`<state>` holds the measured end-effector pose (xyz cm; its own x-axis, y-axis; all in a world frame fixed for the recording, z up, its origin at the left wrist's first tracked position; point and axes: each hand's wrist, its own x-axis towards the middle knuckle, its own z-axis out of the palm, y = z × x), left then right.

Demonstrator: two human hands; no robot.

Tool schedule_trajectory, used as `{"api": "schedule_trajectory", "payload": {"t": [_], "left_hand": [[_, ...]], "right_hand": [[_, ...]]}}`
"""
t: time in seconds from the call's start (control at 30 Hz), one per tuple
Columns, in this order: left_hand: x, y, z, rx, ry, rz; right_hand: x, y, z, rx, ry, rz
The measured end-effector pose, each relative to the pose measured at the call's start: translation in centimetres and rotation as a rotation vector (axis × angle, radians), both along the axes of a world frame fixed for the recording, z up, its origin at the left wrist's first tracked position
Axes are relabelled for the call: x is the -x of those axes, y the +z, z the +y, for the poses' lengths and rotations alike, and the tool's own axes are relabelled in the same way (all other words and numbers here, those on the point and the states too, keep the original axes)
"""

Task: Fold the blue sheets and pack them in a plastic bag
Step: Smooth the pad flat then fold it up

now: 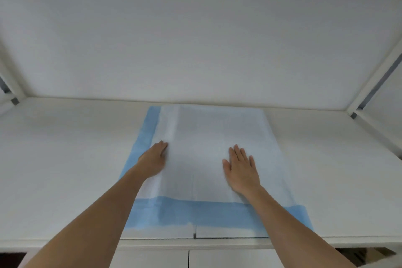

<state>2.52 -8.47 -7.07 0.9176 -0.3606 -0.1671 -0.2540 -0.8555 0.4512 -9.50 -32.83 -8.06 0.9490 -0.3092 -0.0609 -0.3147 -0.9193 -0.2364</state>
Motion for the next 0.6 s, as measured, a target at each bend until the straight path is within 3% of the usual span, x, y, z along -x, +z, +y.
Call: {"api": "schedule_trajectory", "payload": {"t": [0.1, 0.33, 0.53, 0.6], "left_hand": [[0.4, -0.7, 1.3, -0.151, -0.069, -0.048], [1.3, -1.4, 3.5, -0.221, -0.085, -0.134], [0.9, -0.7, 5.1, -0.210, -0.078, -0.154], [0.5, -0.1, 4.6, -0.085, -0.052, -0.153]], "right_hand": [[-1.3, 0.0, 2.3, -0.003, 0.072, 0.006], [-3.9, -0.1, 7.5, -0.015, 0.216, -0.003], [-5.4, -0.3, 10.4, -0.030, 0.289, -0.028], [-5.5, -0.5, 10.8, -0.015, 0.284, -0.044]]}}
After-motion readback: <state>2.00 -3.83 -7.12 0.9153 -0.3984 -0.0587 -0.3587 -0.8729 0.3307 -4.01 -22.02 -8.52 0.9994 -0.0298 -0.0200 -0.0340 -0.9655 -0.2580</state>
